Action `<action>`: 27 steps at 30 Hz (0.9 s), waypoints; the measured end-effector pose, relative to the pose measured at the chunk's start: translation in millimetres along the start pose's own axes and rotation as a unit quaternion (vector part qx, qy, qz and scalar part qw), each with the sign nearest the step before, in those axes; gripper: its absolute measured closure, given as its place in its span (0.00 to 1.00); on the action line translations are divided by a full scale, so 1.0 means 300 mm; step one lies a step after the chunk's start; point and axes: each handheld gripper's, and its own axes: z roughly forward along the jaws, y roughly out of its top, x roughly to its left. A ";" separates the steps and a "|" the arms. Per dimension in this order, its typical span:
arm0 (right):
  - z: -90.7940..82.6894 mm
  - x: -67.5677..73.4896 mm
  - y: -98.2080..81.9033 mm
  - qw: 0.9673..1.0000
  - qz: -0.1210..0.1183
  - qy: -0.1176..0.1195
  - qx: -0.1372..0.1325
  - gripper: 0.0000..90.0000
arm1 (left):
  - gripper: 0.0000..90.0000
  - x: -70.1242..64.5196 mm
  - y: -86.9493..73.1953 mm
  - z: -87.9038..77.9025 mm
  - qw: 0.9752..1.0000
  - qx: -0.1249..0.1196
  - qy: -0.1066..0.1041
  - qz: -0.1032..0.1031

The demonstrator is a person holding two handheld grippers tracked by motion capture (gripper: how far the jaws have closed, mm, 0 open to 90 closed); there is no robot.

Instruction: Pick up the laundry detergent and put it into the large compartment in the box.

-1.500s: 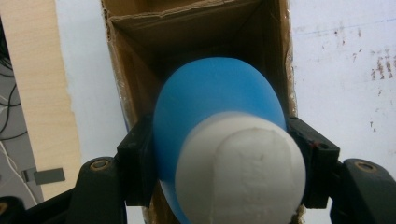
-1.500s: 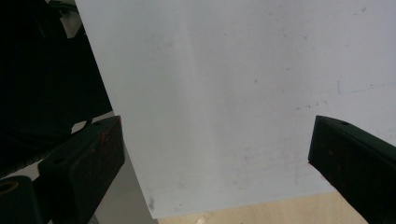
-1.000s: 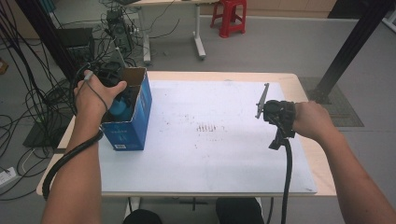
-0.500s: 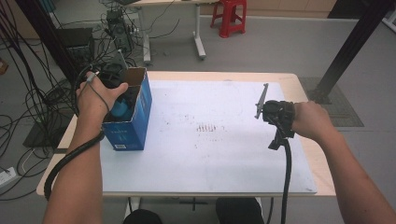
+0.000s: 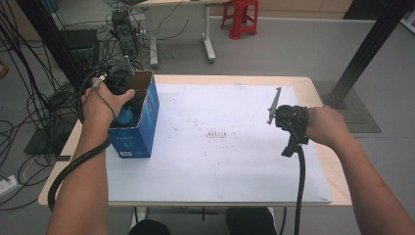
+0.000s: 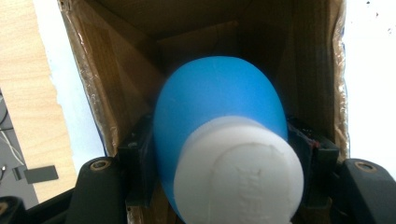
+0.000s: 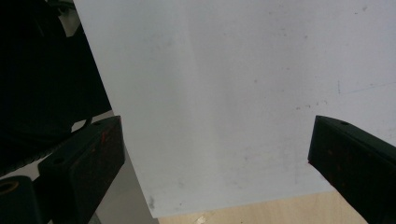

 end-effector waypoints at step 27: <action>0.011 -0.007 0.008 1.000 -0.001 0.002 0.001 0.04 | 0.41 0.010 0.004 0.012 1.000 -0.003 -0.004 -0.007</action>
